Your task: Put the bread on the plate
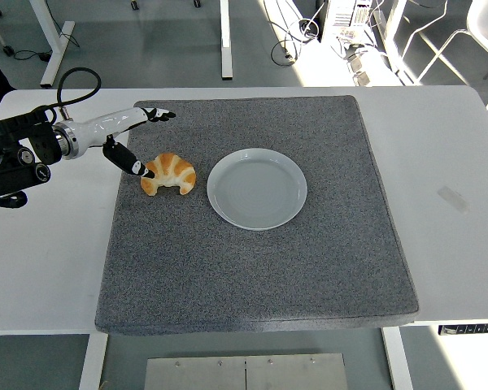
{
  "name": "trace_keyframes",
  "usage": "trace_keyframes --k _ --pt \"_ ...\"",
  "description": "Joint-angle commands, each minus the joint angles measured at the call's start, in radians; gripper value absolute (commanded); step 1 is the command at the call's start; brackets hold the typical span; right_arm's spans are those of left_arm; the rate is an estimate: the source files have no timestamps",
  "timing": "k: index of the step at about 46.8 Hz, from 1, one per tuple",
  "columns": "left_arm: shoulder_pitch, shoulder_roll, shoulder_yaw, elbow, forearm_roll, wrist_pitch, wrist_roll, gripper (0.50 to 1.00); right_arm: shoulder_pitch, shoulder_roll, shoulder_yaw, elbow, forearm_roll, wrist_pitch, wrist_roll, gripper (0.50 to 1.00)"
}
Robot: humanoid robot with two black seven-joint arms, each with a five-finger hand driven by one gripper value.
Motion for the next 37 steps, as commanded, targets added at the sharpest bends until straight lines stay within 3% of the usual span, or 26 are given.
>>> trace_keyframes --k 1,23,37 --pt "0.000 -0.004 0.010 0.000 0.003 0.001 0.001 0.968 0.000 0.000 0.000 0.000 0.000 0.000 0.000 1.000" --pt "0.037 -0.049 0.027 0.020 0.040 0.022 0.011 0.948 0.000 0.000 0.000 0.000 0.000 0.000 0.000 1.000" --pt "0.057 -0.073 0.015 0.058 0.040 0.035 0.033 0.872 0.000 0.000 0.000 0.000 0.000 0.000 0.000 1.000"
